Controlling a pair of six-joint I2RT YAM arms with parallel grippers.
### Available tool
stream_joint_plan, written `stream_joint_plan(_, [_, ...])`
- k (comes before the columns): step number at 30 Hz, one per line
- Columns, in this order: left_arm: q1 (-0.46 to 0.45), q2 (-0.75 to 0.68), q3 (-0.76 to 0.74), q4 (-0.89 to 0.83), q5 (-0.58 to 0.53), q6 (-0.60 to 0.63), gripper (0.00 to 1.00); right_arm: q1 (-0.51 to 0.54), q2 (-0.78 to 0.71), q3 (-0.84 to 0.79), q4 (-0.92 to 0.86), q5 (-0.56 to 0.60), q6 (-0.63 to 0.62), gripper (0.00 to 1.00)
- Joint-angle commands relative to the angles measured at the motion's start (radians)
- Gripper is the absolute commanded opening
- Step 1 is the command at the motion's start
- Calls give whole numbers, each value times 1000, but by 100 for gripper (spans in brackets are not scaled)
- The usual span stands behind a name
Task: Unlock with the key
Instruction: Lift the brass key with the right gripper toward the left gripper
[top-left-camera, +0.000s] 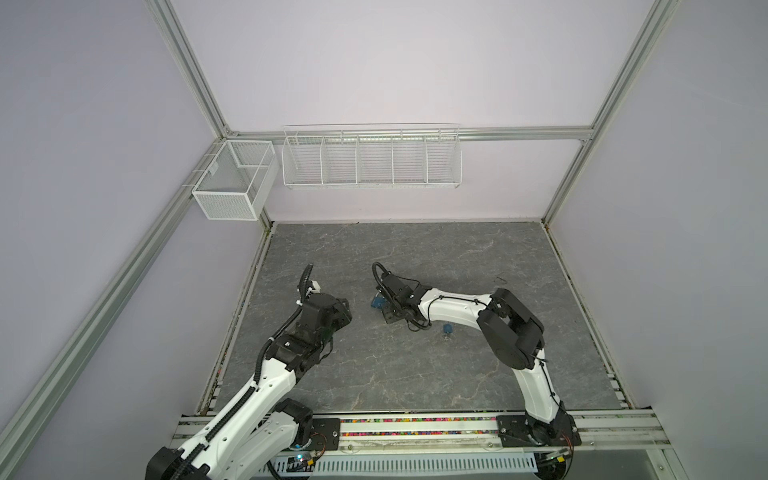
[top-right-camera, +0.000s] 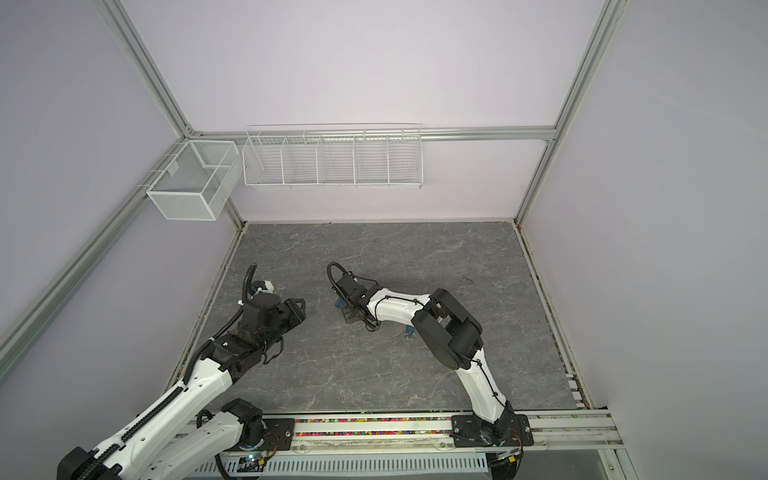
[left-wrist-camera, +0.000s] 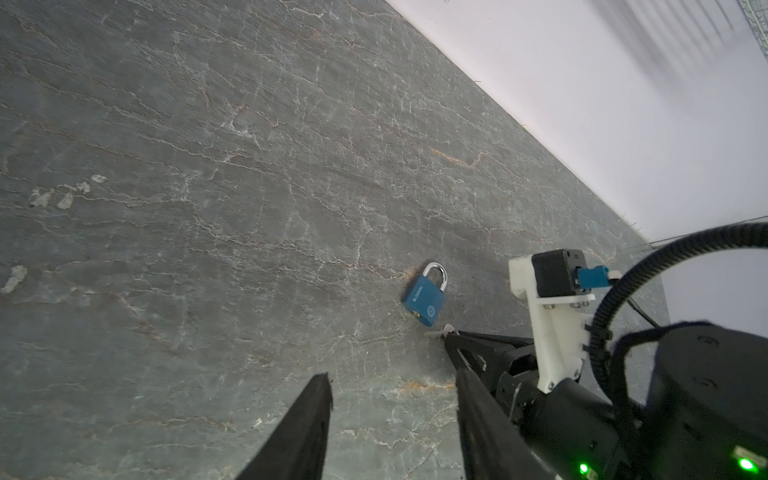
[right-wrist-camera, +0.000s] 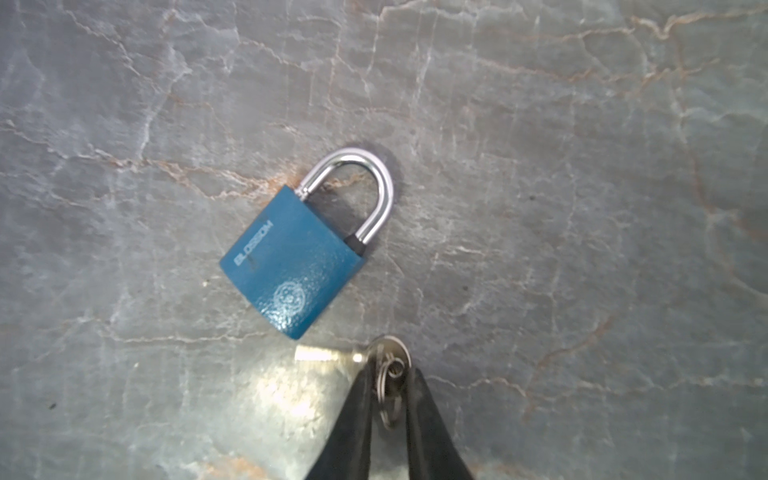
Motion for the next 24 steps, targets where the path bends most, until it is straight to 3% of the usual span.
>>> stream_joint_plan(1, [8, 5, -1, 17, 9, -12, 49, -9, -25, -39, 7, 9, -30, 17])
stream_joint_plan(11, [8, 11, 2, 22, 18, -27, 49, -23, -78, -78, 56, -29, -39, 6])
stream_joint_plan(24, [8, 1, 3, 68, 103, -93, 52, -28, -222, -167, 112, -161, 38, 6])
